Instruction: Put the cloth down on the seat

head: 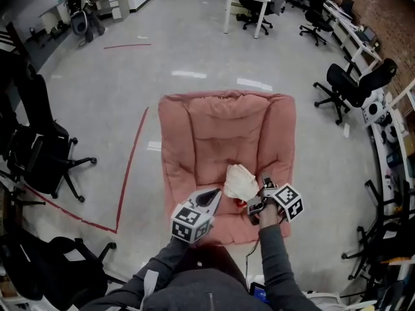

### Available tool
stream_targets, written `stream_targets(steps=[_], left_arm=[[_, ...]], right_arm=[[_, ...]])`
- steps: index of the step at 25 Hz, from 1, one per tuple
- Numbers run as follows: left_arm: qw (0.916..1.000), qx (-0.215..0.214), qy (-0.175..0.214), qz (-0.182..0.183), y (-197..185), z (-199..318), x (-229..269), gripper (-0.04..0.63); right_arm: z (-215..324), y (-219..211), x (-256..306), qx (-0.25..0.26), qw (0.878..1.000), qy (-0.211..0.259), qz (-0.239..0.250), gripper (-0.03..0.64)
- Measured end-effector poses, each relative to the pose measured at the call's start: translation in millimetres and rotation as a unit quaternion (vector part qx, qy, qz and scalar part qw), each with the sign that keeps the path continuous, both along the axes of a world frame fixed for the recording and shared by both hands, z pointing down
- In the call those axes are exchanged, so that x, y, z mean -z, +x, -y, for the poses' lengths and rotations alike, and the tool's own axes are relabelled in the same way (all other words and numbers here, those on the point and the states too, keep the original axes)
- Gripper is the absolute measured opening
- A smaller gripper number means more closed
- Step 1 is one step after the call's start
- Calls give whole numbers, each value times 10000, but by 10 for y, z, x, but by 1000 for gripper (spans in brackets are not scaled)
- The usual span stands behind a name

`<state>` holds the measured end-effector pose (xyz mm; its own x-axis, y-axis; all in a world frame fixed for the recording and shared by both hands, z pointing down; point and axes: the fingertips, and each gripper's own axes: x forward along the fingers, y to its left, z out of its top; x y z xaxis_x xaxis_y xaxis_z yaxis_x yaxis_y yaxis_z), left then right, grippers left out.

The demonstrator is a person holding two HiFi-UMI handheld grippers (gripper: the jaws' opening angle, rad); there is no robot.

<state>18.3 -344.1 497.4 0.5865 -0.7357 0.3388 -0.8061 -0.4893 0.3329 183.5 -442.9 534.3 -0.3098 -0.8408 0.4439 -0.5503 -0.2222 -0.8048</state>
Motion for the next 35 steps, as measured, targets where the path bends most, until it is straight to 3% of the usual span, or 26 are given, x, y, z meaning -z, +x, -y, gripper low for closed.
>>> stream_targets(steps=[3, 7, 10, 19, 25, 35], left_arm=[[9999, -35, 145, -55, -37, -133, 124, 5], [9994, -132, 286, -116, -67, -401, 218, 5], [9992, -211, 316, -133, -86, -597, 238, 5], [9982, -470, 306, -204, -67, -1110, 198, 5], [9977, -578, 320, -171, -81, -1325, 148, 5], [9980, -504, 329, -193, -219, -1498, 160, 5]], right_arm=[[-293, -137, 254, 161, 9985, 497, -154, 41], [-717, -360, 553, 463, 9915, 1211, -120, 29], [-1043, -466, 659, 549, 9871, 1487, -240, 26], [-1857, -545, 455, 430, 9803, 1369, -1359, 11], [-2255, -638, 273, 581, 9748, 1271, -1739, 11], [-2280, -976, 290, 983, 9699, 1343, -1777, 11]])
